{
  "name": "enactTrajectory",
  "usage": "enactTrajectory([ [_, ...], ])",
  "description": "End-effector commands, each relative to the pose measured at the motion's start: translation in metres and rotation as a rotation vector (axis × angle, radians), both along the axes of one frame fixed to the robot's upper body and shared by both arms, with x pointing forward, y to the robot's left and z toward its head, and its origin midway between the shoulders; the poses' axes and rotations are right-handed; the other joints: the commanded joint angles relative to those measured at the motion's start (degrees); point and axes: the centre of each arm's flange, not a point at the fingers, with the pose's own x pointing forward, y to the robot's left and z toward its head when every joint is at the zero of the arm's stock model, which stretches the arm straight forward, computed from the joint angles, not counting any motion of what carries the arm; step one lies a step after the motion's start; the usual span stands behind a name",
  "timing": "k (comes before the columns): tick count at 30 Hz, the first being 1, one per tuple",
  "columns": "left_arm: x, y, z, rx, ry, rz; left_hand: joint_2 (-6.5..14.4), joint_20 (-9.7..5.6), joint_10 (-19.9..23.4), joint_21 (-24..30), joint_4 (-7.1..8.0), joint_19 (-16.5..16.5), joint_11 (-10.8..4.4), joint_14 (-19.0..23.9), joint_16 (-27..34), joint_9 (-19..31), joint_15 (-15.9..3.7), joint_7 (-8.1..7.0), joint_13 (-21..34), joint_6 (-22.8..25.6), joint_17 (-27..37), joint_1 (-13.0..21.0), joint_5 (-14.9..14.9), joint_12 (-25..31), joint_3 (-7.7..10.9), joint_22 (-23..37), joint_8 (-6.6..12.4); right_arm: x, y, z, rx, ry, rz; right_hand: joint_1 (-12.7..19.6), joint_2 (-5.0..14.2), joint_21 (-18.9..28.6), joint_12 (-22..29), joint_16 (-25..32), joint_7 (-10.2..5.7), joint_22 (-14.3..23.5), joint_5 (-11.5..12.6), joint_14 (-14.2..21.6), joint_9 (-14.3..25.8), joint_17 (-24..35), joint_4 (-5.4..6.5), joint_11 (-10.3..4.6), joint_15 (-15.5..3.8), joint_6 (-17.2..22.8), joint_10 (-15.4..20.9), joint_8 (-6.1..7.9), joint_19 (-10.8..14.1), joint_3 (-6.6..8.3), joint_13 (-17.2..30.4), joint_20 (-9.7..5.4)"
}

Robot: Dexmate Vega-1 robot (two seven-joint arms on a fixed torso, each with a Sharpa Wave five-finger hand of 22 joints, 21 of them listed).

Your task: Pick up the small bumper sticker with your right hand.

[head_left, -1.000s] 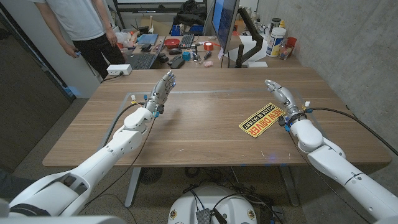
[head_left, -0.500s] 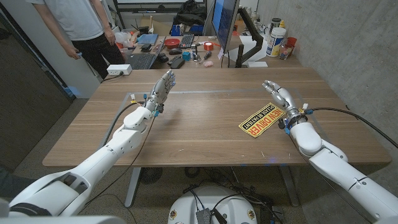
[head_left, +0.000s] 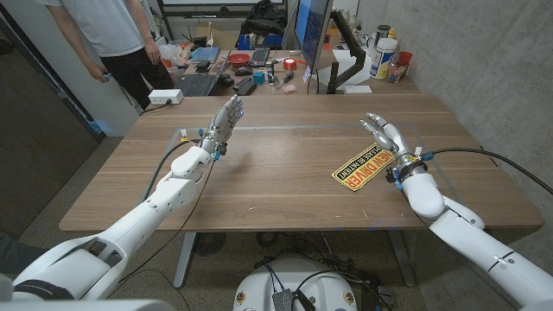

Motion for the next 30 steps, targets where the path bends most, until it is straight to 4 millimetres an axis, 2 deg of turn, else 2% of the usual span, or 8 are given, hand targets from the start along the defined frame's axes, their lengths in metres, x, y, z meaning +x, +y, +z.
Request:
enactTrajectory([
  [1,0.0,0.002,0.0,-0.009,0.002,0.0,-0.19,-1.48,0.27,-0.07,0.11,0.03,-0.47,-0.11,0.22,0.26,-0.15,0.08,-0.01,0.56,0.13,0.55,-0.08,0.33,-0.22,0.09,0.15,-0.012,0.01,-0.002,-0.087,-0.036,-0.068,0.62,0.25,-0.46,-0.07,0.49,0.02,0.25,0.08,0.8,0.17,0.16,-0.22,0.05,-0.02,0.09,-0.26,0.05,-0.14,-0.23,0.07,-0.16],
  [30,-0.002,-0.003,0.006,-0.001,-0.002,-0.006,0.0,-1.07,0.33,-0.75,0.12,0.03,-0.55,-0.13,0.17,0.27,-0.13,-0.06,-0.53,0.84,0.13,0.6,-0.19,0.36,-0.44,0.12,0.13,-0.027,0.023,-0.003,-0.303,-0.055,-0.201,0.54,-0.34,-1.29,-0.13,0.53,-0.03,0.27,-0.07,1.21,0.19,0.19,-0.4,-0.13,0.04,-0.19,-0.33,0.03,-0.29,-0.83,0.09,0.36],
])
